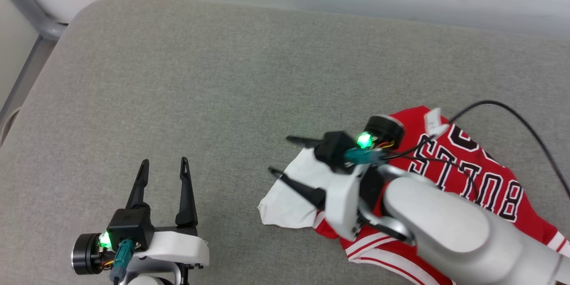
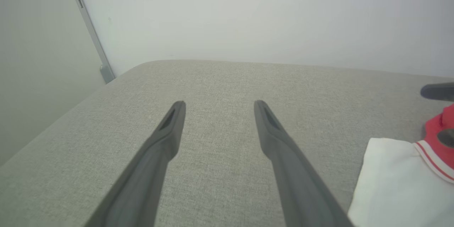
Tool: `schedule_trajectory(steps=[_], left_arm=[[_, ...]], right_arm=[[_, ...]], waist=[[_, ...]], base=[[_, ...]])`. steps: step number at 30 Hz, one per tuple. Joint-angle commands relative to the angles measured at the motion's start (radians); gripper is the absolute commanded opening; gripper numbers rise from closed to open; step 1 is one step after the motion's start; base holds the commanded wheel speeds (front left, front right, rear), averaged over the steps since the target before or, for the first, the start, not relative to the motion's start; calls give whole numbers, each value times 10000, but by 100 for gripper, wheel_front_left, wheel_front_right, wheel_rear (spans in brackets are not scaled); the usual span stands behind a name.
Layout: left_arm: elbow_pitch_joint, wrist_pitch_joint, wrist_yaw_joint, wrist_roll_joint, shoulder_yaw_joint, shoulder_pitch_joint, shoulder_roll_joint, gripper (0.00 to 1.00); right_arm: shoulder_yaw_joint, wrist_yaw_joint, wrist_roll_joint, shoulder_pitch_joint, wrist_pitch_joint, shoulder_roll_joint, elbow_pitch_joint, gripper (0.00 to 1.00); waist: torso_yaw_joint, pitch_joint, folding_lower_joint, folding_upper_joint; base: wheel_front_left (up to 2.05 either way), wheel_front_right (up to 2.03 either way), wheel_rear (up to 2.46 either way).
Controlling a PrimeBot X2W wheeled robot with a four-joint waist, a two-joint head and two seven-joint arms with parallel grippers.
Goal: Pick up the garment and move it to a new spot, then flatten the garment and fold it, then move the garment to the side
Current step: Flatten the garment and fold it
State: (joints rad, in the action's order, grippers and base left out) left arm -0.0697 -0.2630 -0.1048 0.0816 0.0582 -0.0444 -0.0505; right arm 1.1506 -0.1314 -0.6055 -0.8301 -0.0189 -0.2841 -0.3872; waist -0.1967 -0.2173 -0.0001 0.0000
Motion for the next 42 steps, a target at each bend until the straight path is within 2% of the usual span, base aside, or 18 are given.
schedule_trajectory(steps=[1,5,10,16,21,25,29,32,39,42], left_arm=[[66,-25,80,-97,-78,67,5,100],[186,-25,304,-138,-276,88,-94,100],[334,-25,670,-109,-533,-140,-277,100],[300,-25,1174,-85,-585,-435,-602,100],[-162,279,1814,62,-311,-929,-1037,100],[-177,1196,2155,177,179,-1615,-1619,100],[-32,2681,2321,854,910,-2311,-2195,100],[243,4061,2336,1883,1782,-2832,-2696,100],[740,7922,2335,4586,3993,-3910,-4345,100],[937,9304,2335,5372,4974,-4316,-5042,100]], right_arm=[[-448,13,180,302,307,-215,157,100],[-2445,13,919,1189,1239,-561,533,100],[-5201,14,2194,2845,1911,-537,1193,100],[-8667,13,3706,5054,2308,382,2308,100],[-10716,13,4785,6500,2461,1370,3152,100],[-11682,13,5389,7294,2582,1842,3746,100],[-12231,13,5619,7869,2666,2111,4123,100],[-12433,13,5745,8163,2704,2214,4276,100],[-12441,13,5901,8291,2749,2325,4341,100],[-12361,13,5981,8160,2755,2339,4321,100]], waist=[[211,218,1,0],[477,418,1,0],[840,599,1,0],[1228,723,1,0],[1444,808,1,0],[1524,860,1,0],[1582,921,1,0],[1618,935,1,0],[1773,832,1,0],[1867,751,1,0]], base=[[0,0,0],[0,0,0],[0,0,0],[0,0,0],[0,0,0],[0,0,0],[0,0,0],[0,0,0],[0,0,0],[0,0,0]])
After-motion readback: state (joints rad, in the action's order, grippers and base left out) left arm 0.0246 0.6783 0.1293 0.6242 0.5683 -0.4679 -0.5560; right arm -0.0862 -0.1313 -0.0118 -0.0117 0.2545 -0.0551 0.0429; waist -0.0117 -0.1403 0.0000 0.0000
